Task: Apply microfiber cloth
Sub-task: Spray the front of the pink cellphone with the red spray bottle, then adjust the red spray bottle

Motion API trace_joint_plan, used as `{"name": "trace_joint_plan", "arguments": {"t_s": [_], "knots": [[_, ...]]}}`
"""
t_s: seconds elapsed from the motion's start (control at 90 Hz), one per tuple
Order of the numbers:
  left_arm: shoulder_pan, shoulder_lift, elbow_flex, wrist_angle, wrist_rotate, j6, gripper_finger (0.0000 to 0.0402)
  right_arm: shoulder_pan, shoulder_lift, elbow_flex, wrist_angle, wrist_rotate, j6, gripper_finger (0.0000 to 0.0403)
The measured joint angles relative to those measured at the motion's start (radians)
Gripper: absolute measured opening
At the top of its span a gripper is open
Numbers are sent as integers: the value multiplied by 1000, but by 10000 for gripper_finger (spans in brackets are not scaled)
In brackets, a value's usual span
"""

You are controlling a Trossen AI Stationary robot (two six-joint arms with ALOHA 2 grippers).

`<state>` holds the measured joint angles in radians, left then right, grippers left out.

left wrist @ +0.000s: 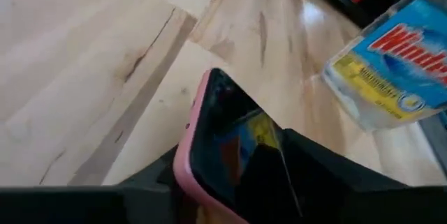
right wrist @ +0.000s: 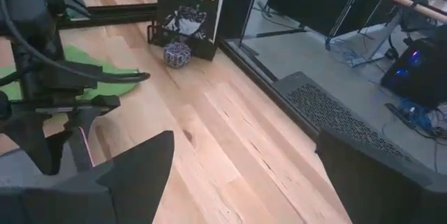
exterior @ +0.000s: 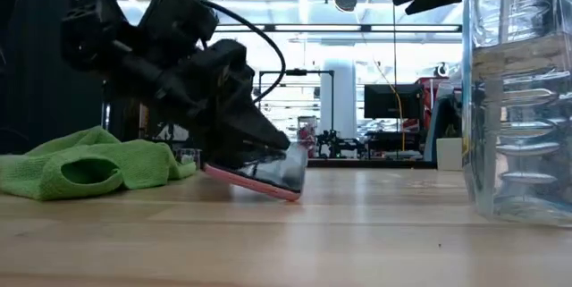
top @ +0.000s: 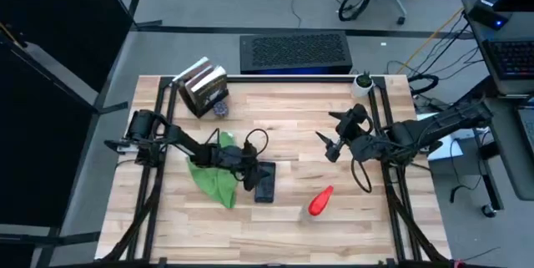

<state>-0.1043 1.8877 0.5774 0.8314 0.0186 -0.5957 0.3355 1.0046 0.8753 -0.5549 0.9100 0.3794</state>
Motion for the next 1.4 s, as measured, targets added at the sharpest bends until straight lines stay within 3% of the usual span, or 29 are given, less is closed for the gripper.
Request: {"name": "trace_joint_plan", "arguments": {"t_s": [0.167,0.7,0.989,1.089,1.322,1.4], "knots": [[0,-2,2,-54,-27,26,219,0,0,0,-9,0,-3,338],[1,-28,11,-121,57,22,221,0,0,0,-34,-27,1,338],[-1,-127,49,-393,40,82,221,0,0,0,-25,-52,1,338],[0,-170,52,-468,32,95,221,0,-4,0,66,-75,-16,338],[-1,-280,55,-629,-32,149,221,21,7,1,508,-349,-193,338],[-1,-315,55,-666,-55,171,221,39,48,33,551,-388,-238,338]]}}
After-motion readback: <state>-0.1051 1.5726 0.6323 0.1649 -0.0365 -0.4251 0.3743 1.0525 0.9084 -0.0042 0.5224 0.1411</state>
